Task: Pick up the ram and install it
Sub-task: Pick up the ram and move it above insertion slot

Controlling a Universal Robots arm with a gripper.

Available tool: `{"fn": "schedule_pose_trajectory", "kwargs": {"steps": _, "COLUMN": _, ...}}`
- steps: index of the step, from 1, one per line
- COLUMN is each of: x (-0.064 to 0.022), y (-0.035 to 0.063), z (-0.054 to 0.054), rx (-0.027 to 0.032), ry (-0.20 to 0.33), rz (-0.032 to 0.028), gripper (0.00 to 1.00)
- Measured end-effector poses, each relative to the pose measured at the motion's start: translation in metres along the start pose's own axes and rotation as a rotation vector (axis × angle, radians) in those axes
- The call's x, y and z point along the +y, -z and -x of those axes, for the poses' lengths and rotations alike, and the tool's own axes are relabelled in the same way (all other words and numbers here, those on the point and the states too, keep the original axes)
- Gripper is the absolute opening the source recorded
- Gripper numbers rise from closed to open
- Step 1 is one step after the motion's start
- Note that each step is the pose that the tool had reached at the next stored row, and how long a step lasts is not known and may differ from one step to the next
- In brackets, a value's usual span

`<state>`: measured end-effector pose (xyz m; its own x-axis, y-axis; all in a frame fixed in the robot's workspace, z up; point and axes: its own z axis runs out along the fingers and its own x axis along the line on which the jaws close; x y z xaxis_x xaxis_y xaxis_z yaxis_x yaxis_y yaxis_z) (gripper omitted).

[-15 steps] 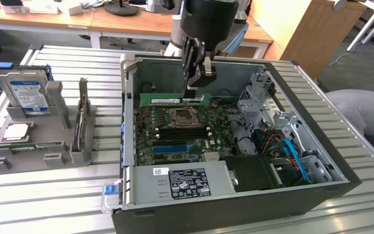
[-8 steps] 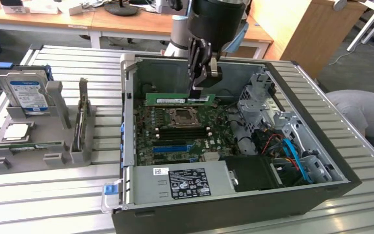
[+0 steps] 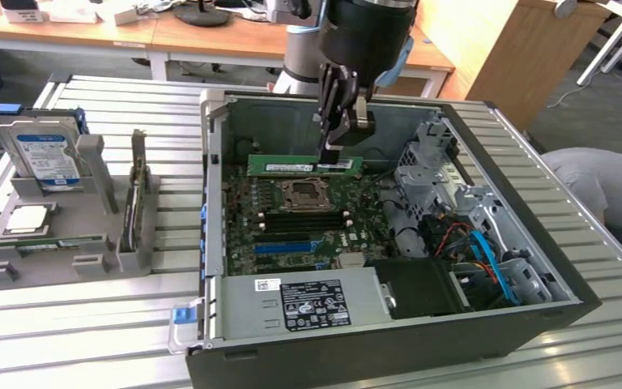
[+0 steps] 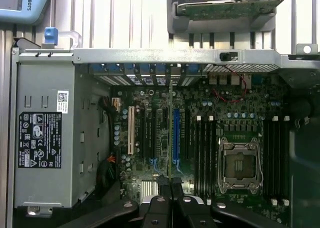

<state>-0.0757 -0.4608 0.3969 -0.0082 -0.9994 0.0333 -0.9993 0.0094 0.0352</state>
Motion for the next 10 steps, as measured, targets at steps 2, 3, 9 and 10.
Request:
{"fn": "schedule_pose_trajectory", "kwargs": {"steps": 2, "x": 0.0, "y": 0.0, "z": 0.0, "rx": -0.0012, "ry": 0.0, "rz": -0.0002, "gripper": 0.12}}
{"fn": "schedule_pose_trajectory", "kwargs": {"steps": 3, "x": -0.0001, "y": -0.0001, "z": 0.0001, "rx": -0.0066, "ry": 0.0, "rz": -0.0016, "gripper": 0.12}}
{"fn": "schedule_pose_trajectory", "kwargs": {"steps": 9, "x": -0.0001, "y": 0.0, "z": 0.0, "rx": -0.0465, "ry": 0.001, "rz": -0.0091, "gripper": 0.12}}
{"fn": "schedule_pose_trajectory", "kwargs": {"steps": 10, "x": 0.0, "y": 0.0, "z": 0.0, "rx": -0.0535, "ry": 0.001, "rz": -0.01, "gripper": 0.12}}
